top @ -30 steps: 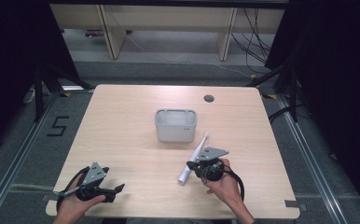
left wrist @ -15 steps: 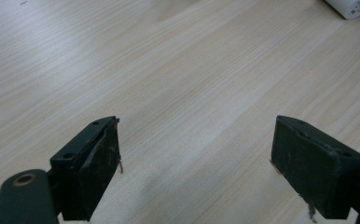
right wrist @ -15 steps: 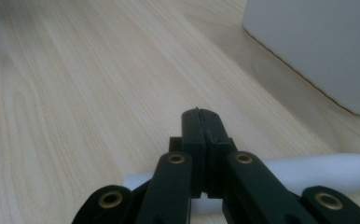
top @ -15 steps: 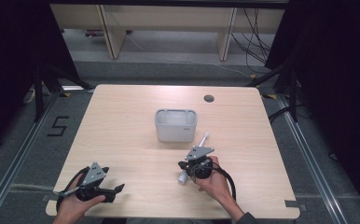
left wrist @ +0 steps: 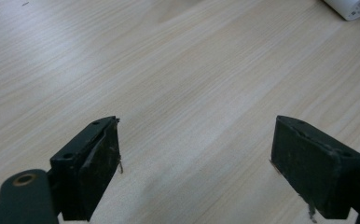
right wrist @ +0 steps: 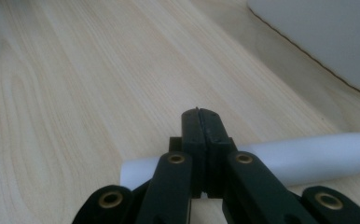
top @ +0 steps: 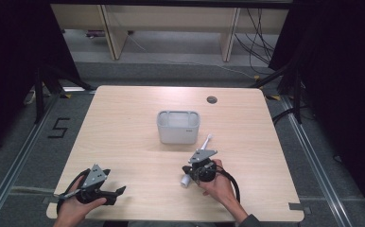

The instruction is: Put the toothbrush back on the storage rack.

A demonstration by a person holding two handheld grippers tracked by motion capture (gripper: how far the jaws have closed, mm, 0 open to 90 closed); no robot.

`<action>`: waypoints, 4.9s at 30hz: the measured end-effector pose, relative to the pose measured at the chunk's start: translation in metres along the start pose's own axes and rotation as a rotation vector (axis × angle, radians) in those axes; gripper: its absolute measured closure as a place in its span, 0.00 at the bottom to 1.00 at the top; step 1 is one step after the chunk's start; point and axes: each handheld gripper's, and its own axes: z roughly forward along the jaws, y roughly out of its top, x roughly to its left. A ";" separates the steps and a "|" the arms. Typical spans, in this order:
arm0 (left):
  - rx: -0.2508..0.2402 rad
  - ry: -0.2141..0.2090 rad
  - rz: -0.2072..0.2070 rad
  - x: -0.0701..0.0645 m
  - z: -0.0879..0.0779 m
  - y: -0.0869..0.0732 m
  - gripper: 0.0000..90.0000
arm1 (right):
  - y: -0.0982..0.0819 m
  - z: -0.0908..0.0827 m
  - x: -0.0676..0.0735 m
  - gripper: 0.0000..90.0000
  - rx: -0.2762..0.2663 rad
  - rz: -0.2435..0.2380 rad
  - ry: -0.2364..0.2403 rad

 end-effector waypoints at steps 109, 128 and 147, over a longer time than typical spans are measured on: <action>0.004 -0.007 -0.019 -0.002 0.001 -0.001 0.17 | -0.015 -0.061 -0.087 0.62 0.389 0.147 -0.196; 0.008 -0.017 -0.008 0.000 0.000 0.000 0.17 | -0.001 -0.033 -0.101 0.72 0.575 0.137 -0.138; 0.009 -0.019 -0.004 -0.001 0.000 0.000 0.17 | 0.013 -0.020 -0.111 0.73 0.752 0.128 -0.114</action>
